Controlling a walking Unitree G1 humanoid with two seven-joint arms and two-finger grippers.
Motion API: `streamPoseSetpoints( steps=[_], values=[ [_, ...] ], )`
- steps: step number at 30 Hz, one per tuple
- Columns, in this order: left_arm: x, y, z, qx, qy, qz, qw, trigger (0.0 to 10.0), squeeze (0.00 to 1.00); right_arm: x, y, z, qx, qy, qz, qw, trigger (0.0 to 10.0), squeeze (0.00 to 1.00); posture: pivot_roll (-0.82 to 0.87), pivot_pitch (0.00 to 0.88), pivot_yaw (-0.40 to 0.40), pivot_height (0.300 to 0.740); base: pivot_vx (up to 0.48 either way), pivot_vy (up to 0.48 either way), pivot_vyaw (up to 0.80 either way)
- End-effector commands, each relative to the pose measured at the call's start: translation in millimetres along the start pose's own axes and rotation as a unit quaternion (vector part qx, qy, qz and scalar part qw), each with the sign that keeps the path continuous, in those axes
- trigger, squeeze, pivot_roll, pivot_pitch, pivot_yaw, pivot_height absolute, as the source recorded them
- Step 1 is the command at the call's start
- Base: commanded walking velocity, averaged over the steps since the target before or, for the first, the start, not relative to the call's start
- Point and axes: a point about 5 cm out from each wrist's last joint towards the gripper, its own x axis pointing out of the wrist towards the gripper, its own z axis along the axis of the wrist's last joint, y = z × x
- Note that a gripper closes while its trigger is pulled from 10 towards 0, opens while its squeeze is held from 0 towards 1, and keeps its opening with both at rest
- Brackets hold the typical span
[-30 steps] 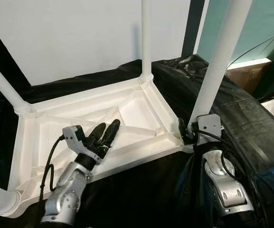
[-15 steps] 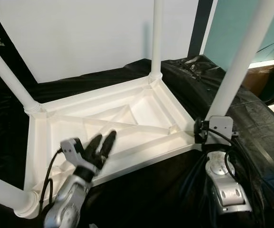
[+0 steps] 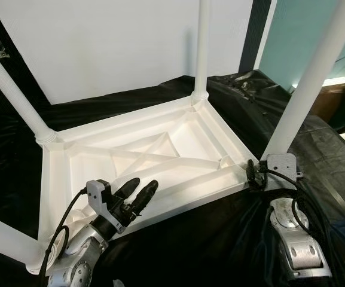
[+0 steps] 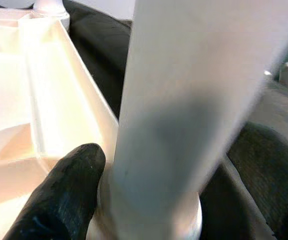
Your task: Building children table
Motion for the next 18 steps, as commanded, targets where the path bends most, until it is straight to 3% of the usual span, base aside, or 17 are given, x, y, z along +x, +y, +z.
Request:
streamPoseSetpoints(
  steps=[1, 2, 3, 9, 15, 16, 17, 18],
  values=[
    [2.6, -3.1, -2.8, -0.007, 0.016, -0.049, 0.999, 10.0, 0.00, -6.8, 4.9, -9.3, 0.007, 0.031, 0.018, 0.999, 10.0, 1.00, -0.08, 0.044, 0.059, 0.740, 0.000, 0.000, 0.00],
    [2.6, -3.1, -2.8, -0.007, 0.016, -0.049, 0.999, 10.0, 0.00, -6.8, 4.9, -9.3, 0.007, 0.031, 0.018, 0.999, 10.0, 1.00, -0.08, 0.044, 0.059, 0.740, 0.000, 0.000, 0.00],
    [6.7, -6.4, -4.2, -0.013, 0.019, -0.066, 0.998, 10.0, 0.00, -15.0, 5.2, -4.3, 0.005, 0.023, 0.032, 0.999, 10.0, 0.00, -0.10, 0.045, 0.067, 0.740, 0.000, 0.000, 0.00],
    [16.6, -13.4, -10.1, -0.018, 0.016, -0.084, 0.996, 10.0, 0.00, -31.9, -3.4, -4.2, -0.011, 0.027, 0.025, 0.999, 10.0, 0.00, -0.12, 0.044, 0.067, 0.740, 0.000, 0.000, 0.00],
    [20.3, -16.5, -14.1, -0.020, 0.017, -0.088, 0.996, 10.0, 0.00, -40.5, -4.6, -4.9, 0.001, 0.041, 0.040, 0.998, 9.9, 0.00, -0.14, 0.042, 0.063, 0.740, 0.000, 0.000, 0.00],
    [21.2, -16.4, -14.3, -0.020, 0.017, -0.089, 0.996, 10.0, 0.00, -41.6, -3.7, -3.9, 0.004, 0.045, 0.056, 0.997, 7.6, 0.00, -0.14, 0.040, 0.060, 0.740, 0.000, 0.000, 0.00],
    [21.2, -16.4, -14.3, -0.020, 0.017, -0.089, 0.996, 10.0, 0.00, -41.6, -3.7, -3.9, 0.004, 0.045, 0.056, 0.997, 7.6, 0.00, -0.14, 0.040, 0.060, 0.740, 0.000, 0.000, 0.00],
    [21.9, -16.0, -14.4, -0.020, 0.018, -0.090, 0.996, 10.0, 0.00, -42.0, -2.5, -3.0, 0.006, 0.047, 0.070, 0.996, 3.8, 0.00, -0.14, 0.040, 0.060, 0.740, 0.000, 0.000, 0.00]
  ],
)
